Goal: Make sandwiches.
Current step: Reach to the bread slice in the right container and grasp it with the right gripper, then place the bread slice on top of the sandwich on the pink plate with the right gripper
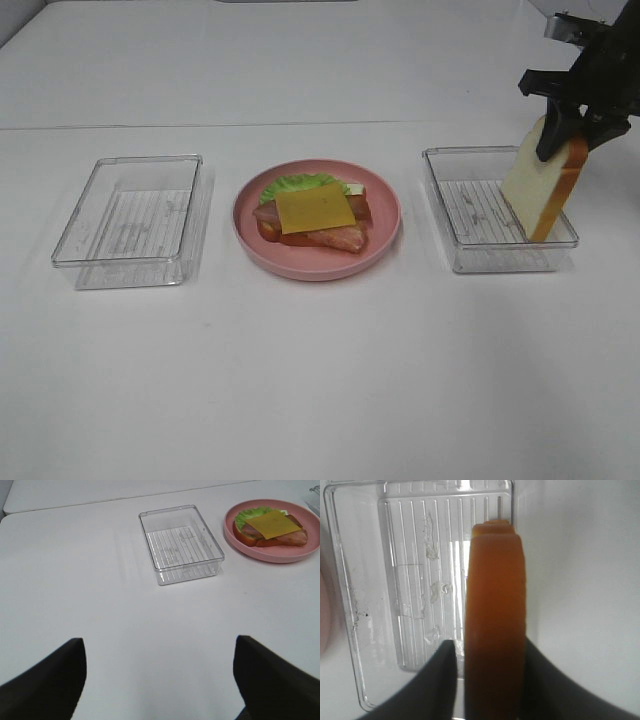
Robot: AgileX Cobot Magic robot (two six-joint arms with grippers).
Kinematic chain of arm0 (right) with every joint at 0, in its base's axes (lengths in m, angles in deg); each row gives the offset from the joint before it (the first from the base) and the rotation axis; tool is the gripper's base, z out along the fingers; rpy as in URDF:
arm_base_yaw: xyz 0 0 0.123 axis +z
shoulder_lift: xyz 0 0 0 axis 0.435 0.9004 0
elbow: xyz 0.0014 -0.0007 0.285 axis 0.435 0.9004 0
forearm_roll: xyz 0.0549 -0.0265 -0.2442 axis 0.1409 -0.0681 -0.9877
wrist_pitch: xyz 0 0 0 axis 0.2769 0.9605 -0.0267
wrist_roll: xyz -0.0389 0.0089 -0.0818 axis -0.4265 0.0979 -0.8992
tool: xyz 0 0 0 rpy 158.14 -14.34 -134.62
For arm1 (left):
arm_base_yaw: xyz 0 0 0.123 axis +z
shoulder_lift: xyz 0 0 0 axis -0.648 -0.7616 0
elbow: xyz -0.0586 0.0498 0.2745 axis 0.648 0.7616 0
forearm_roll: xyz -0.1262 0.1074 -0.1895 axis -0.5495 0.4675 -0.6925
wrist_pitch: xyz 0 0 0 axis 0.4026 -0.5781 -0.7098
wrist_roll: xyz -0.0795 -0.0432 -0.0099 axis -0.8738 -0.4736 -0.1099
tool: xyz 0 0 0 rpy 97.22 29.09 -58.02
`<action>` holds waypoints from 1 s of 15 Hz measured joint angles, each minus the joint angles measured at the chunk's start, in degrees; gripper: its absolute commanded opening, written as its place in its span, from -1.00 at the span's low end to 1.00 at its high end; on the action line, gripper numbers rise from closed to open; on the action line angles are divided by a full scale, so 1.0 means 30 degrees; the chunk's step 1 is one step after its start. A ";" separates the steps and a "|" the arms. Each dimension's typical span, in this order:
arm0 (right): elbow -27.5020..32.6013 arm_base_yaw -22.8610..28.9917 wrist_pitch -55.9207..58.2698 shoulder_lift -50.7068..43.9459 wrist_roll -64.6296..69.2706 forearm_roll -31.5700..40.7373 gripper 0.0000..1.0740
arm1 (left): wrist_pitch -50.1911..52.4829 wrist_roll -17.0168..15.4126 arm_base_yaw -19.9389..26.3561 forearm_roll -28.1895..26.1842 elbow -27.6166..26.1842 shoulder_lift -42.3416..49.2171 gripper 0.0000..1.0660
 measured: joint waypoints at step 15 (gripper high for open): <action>0.0000 0.4297 -0.0477 -0.2998 -0.0573 0.9339 -1.00 | 0.0000 0.0000 0.0000 0.0000 0.0000 0.0000 0.44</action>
